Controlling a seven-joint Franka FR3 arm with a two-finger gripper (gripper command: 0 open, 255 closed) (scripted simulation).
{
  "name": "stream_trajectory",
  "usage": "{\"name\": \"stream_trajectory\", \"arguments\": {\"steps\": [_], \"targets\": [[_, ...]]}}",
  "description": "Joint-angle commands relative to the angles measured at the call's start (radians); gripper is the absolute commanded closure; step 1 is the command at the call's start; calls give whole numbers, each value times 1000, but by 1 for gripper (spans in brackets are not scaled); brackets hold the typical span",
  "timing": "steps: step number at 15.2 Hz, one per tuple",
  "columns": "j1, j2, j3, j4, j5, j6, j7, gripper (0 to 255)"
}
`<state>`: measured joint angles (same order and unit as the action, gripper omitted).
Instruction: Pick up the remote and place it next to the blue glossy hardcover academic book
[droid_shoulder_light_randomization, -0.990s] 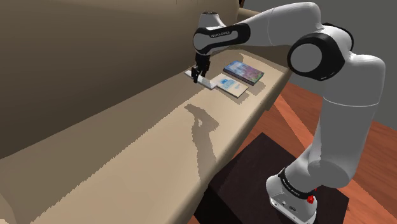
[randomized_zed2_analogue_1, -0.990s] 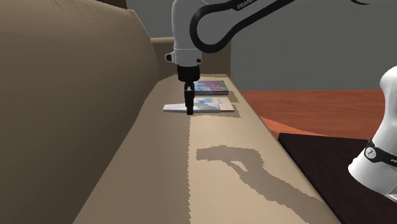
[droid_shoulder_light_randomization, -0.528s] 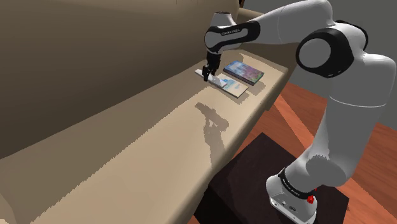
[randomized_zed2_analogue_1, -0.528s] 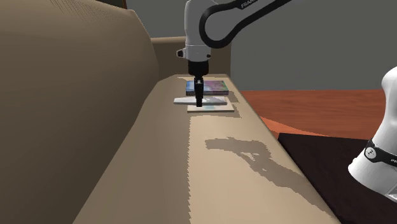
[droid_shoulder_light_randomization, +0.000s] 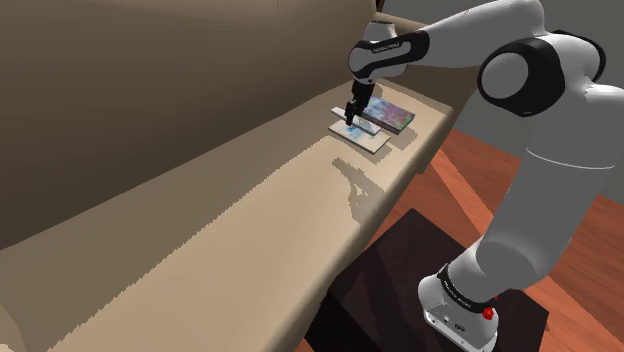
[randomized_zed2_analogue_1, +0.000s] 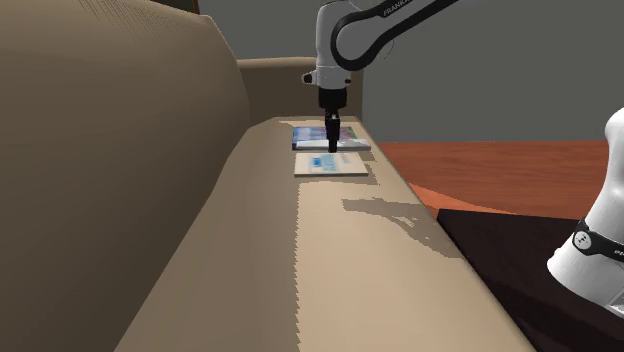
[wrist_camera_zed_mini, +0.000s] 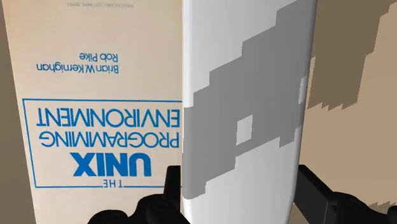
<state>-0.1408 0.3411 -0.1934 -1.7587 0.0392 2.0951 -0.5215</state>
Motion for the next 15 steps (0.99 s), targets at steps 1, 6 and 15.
{"name": "stream_trajectory", "arguments": {"steps": [1, 6, 15], "targets": [[-27, -9, -13, -12, 3, 3, -43, 255], [-101, -4, -45, -5, 17, 3, -154, 255], [-226, 52, -89, 60, 51, -8, -331, 255]]}}
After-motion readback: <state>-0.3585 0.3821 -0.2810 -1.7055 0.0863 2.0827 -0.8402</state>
